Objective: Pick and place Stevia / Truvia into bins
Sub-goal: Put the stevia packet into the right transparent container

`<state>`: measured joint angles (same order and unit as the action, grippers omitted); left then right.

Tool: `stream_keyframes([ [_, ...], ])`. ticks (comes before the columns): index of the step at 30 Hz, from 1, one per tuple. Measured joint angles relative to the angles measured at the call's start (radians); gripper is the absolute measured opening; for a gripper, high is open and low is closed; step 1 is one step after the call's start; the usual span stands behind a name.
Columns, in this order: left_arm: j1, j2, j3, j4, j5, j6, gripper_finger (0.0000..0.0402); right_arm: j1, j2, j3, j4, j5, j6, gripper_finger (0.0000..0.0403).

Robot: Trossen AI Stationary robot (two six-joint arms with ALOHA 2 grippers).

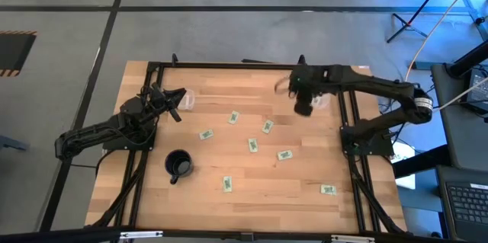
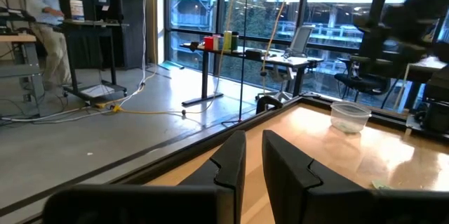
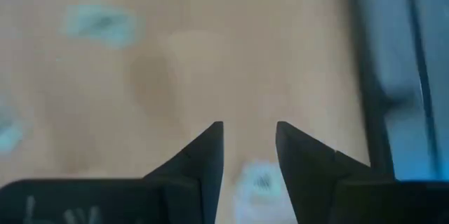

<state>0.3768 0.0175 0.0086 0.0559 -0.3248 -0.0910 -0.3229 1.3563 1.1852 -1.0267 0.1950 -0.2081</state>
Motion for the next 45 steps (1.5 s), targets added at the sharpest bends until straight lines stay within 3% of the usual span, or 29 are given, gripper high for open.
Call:
stream_keyframes([
  [5, 0.000, 0.000, 0.000, 0.000, 0.000, 0.000, 0.0043, 0.171, 0.007, 0.000, 0.059, -0.206, -0.307, 0.0134],
  [9, 0.000, 0.000, 0.000, 0.000, 0.000, 0.000, 0.0043, 0.290, 0.023, -0.008, 0.072, -0.232, -0.360, 0.0134],
  [12, 0.000, 0.000, 0.000, 0.000, 0.000, 0.000, 0.0043, 0.357, 0.036, -0.050, 0.116, -0.235, -0.274, 0.0134],
  [18, 0.000, 0.000, 0.000, 0.000, 0.000, 0.000, 0.0043, 0.442, 0.052, -0.129, 0.316, -0.235, 0.146, 0.0134],
  [22, 0.000, 0.000, 0.000, 0.000, 0.001, 0.000, 0.0043, 0.466, 0.052, -0.137, 0.368, -0.234, 0.327, 0.0134],
  [26, 0.000, 0.000, 0.000, 0.000, 0.001, 0.000, 0.0043, 0.466, 0.052, -0.137, 0.390, -0.234, 0.344, 0.0134],
  [30, 0.000, 0.000, 0.000, 0.000, 0.001, 0.000, 0.0043, 0.462, 0.052, -0.137, 0.419, -0.230, 0.255, 0.0134],
  [37, 0.000, 0.000, 0.000, 0.000, 0.000, 0.000, 0.0043, 0.458, 0.052, -0.137, 0.442, -0.190, 0.335, 0.0134],
  [45, 0.000, 0.000, 0.000, 0.000, 0.001, 0.000, 0.0043, 0.451, 0.052, -0.137, 0.370, -0.157, 0.306, 0.0155],
])
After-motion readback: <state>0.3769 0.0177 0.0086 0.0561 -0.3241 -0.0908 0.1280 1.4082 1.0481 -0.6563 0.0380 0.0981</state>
